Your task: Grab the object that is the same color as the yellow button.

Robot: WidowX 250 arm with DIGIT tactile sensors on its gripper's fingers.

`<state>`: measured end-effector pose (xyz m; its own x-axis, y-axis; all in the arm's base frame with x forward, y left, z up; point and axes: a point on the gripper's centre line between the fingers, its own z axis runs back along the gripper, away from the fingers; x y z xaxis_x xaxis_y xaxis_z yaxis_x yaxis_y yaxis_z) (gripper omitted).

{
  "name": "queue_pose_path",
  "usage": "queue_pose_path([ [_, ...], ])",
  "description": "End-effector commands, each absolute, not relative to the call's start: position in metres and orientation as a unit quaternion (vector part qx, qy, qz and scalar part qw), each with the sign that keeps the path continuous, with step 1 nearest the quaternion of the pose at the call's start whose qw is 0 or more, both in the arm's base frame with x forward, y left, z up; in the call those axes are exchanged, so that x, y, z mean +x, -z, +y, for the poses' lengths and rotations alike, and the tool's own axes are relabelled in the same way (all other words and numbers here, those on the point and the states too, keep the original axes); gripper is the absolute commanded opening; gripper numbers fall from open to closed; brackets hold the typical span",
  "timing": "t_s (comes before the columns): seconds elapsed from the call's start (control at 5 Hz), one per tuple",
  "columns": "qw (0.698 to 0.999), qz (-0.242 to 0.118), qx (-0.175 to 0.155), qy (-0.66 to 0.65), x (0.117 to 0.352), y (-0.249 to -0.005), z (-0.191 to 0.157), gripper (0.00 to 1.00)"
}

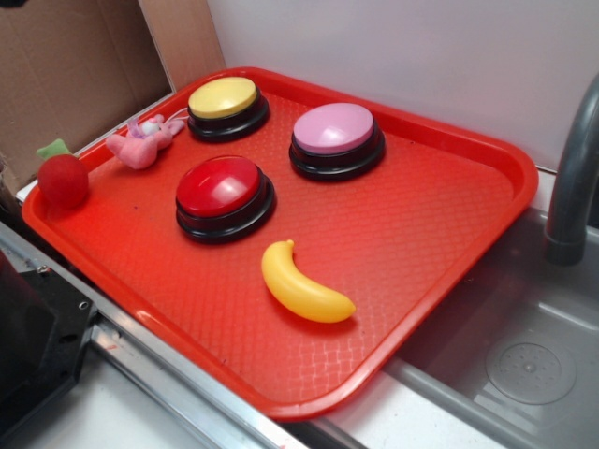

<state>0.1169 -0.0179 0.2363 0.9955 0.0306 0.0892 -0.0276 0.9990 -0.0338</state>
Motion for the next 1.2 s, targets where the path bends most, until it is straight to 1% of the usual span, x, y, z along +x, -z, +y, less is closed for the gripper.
queue_pose_path([
  [0.0, 0.999, -0.045, -0.016, -0.015, 0.117, -0.236, -0.018, 1.00],
  [0.4, 0.997, -0.068, 0.003, 0.021, 0.134, -0.212, -0.044, 1.00],
  [0.6, 0.994, -0.087, 0.004, 0.072, 0.142, -0.198, -0.057, 1.00],
  [0.8, 0.985, -0.102, -0.007, 0.140, 0.152, -0.179, -0.070, 1.00],
  [1.0, 0.960, -0.130, -0.025, 0.246, 0.163, -0.160, -0.081, 1.00],
])
